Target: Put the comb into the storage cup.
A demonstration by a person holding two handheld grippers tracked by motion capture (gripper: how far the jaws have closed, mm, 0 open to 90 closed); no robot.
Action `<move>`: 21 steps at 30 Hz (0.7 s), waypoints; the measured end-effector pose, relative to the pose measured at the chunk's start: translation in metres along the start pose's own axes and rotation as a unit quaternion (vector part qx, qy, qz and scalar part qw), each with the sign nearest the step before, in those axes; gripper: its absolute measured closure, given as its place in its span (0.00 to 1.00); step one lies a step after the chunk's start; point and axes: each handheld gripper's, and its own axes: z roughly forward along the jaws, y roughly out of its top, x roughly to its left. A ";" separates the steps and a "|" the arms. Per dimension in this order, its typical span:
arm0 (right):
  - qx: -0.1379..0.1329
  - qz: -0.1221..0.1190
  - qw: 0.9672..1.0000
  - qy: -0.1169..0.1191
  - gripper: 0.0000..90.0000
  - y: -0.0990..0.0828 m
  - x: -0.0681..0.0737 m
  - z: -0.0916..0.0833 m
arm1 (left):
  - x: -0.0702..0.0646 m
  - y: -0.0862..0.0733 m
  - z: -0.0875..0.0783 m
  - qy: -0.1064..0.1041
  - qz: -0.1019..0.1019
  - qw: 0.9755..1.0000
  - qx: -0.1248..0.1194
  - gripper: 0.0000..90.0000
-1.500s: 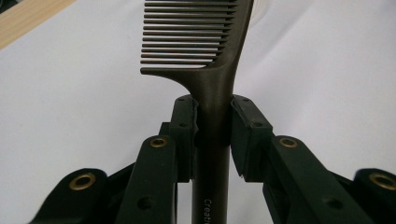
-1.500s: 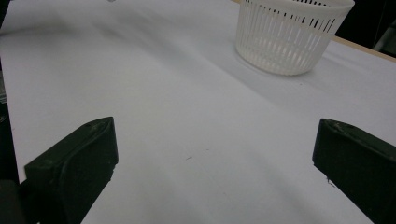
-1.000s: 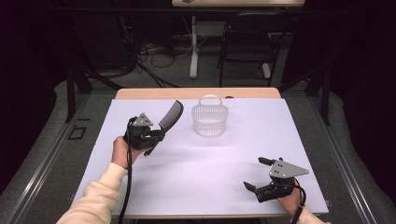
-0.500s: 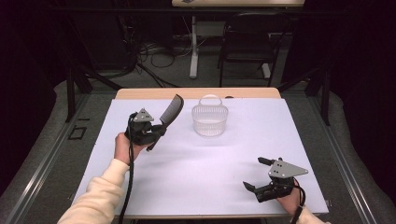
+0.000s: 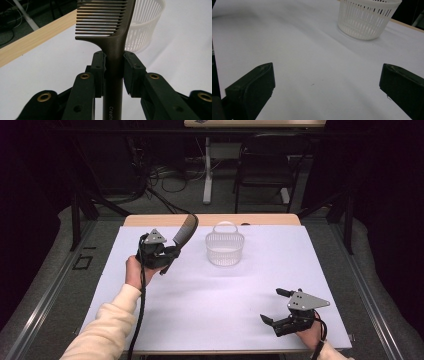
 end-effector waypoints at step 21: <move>0.002 0.001 1.000 0.000 0.00 0.000 0.000 0.001 | 0.000 0.030 0.004 0.002 0.003 1.000 -0.026 0.81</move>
